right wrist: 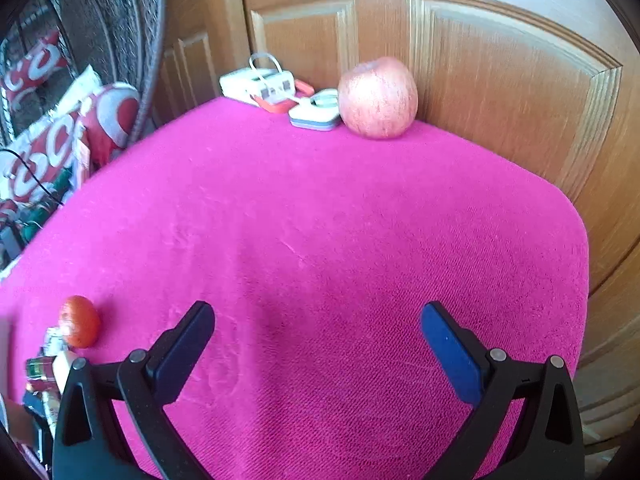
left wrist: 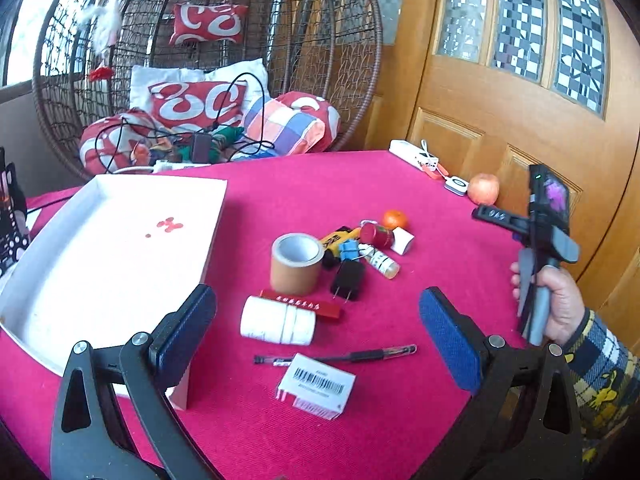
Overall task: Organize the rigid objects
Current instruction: 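Grasp the white barcode medicine box with the left gripper while the right grasps the eye-drop bottle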
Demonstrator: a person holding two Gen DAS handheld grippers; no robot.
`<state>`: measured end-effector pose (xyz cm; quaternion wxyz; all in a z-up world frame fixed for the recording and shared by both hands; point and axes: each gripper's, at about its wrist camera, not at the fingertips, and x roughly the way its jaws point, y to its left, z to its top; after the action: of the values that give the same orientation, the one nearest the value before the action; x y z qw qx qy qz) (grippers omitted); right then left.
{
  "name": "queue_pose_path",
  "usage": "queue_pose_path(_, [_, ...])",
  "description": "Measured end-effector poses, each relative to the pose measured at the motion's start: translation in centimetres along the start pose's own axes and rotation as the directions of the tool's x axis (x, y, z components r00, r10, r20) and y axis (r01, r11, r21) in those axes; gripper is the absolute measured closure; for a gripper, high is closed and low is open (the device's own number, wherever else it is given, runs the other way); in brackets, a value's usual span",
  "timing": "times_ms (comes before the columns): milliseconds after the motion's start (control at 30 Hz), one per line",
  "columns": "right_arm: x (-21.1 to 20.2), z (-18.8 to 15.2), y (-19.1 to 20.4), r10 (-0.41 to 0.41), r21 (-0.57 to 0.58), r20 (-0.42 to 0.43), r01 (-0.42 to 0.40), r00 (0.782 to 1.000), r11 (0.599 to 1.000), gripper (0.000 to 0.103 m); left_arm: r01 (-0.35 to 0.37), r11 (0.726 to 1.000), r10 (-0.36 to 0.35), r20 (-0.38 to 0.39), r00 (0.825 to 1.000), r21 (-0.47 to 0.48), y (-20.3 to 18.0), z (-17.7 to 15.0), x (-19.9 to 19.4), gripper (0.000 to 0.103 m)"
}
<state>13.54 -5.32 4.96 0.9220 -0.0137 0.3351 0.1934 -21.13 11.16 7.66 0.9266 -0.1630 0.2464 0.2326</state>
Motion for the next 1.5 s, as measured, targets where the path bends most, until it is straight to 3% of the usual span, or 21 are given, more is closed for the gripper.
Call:
queue_pose_path(67, [-3.8, 0.3, 0.7, 0.108, -0.055, 0.128, -0.102, 0.986, 0.993, 0.000, 0.019, 1.000, -0.020, -0.010, 1.000, -0.012, 0.5, -0.9, -0.5, 0.001])
queue_pose_path(167, [-8.1, -0.5, 2.3, 0.306, -0.191, 0.223, -0.266, 0.926, 0.945, 0.000, 0.042, 0.999, -0.041, -0.039, 0.998, 0.007, 0.0, -2.3, 0.1, 0.000])
queue_pose_path(200, [-8.4, -0.8, 3.1, 0.364, -0.239, 0.194, -0.316, 0.911, 0.918, 0.000, 0.041, 0.999, -0.039, -0.054, 0.998, 0.025, -0.5, -2.7, 0.5, 0.000])
queue_pose_path(233, [-8.2, -1.1, 4.2, 0.387, -0.275, 0.134, -0.341, 0.912, 0.899, 0.000, 0.039, 0.998, -0.036, -0.071, 0.997, 0.047, -1.0, -3.1, 0.8, 0.000])
queue_pose_path(367, [-6.2, -2.9, 7.5, 0.435, -0.335, -0.045, -0.424, 0.899, 0.841, 0.000, 0.041, 0.993, -0.027, -0.126, 0.992, 0.112, -2.3, -4.3, 2.1, 0.000])
queue_pose_path(467, [-4.9, -3.9, 8.3, 0.492, -0.322, -0.162, -0.517, 0.855, 0.793, 0.003, 0.029, 0.994, -0.011, -0.154, 0.988, 0.109, -2.0, -5.1, 2.9, 0.000])
queue_pose_path(567, [-4.2, -5.1, 9.7, 0.504, -0.381, -0.239, -0.558, 0.830, 0.737, 0.014, 0.027, 0.996, -0.011, -0.180, 0.984, 0.090, -1.6, -5.6, 3.7, 0.001])
queue_pose_path(600, [-4.3, -5.6, 10.6, 0.498, -0.415, -0.259, -0.561, 0.828, 0.717, 0.016, 0.026, 0.996, -0.010, -0.183, 0.983, 0.085, -1.5, -5.6, 3.8, 0.002])
queue_pose_path(700, [-4.1, -6.9, 13.1, 0.468, -0.495, -0.316, -0.564, 0.826, 0.661, 0.038, 0.027, 0.997, -0.012, -0.192, 0.981, 0.075, -1.5, -5.7, 4.1, 0.007])
queue_pose_path(800, [-2.9, -7.7, 14.8, 0.416, -0.534, -0.366, -0.554, 0.832, 0.638, 0.051, 0.017, 0.996, 0.001, -0.198, 0.980, 0.092, -1.7, -5.8, 4.3, 0.007])
queue_pose_path(900, [-2.2, -8.2, 15.9, 0.392, -0.557, -0.382, -0.547, 0.837, 0.625, 0.057, 0.023, 0.996, -0.005, -0.205, 0.979, 0.083, -1.5, -5.7, 4.6, 0.007])
queue_pose_path(933, [-1.9, -8.3, 16.2, 0.385, -0.559, -0.390, -0.547, 0.836, 0.623, 0.064, 0.027, 0.996, -0.009, -0.210, 0.978, 0.080, -1.5, -5.7, 4.8, 0.007])
queue_pose_path(1000, [-1.9, -8.3, 16.5, 0.380, -0.575, -0.373, -0.533, 0.846, 0.621, 0.067, 0.031, 0.996, -0.012, -0.217, 0.976, 0.082, -1.6, -5.6, 5.1, 0.012])
queue_pose_path(1067, [-1.9, -8.2, 16.7, 0.378, -0.580, -0.366, -0.526, 0.850, 0.622, 0.078, 0.025, 0.995, -0.002, -0.233, 0.973, 0.093, -1.7, -5.9, 5.5, 0.044])
queue_pose_path(1100, [-1.9, -8.1, 16.6, 0.380, -0.576, -0.366, -0.527, 0.850, 0.625, 0.085, 0.016, 0.995, 0.007, -0.236, 0.972, 0.095, -1.7, -6.0, 5.5, 0.047])
queue_pose_path(1500, [-4.6, -6.9, 12.7, 0.487, -0.449, -0.307, -0.575, 0.818, 0.684, 0.085, -0.001, 0.996, 0.013, -0.124, 0.992, 0.091, -2.0, -5.2, 2.9, 0.048])
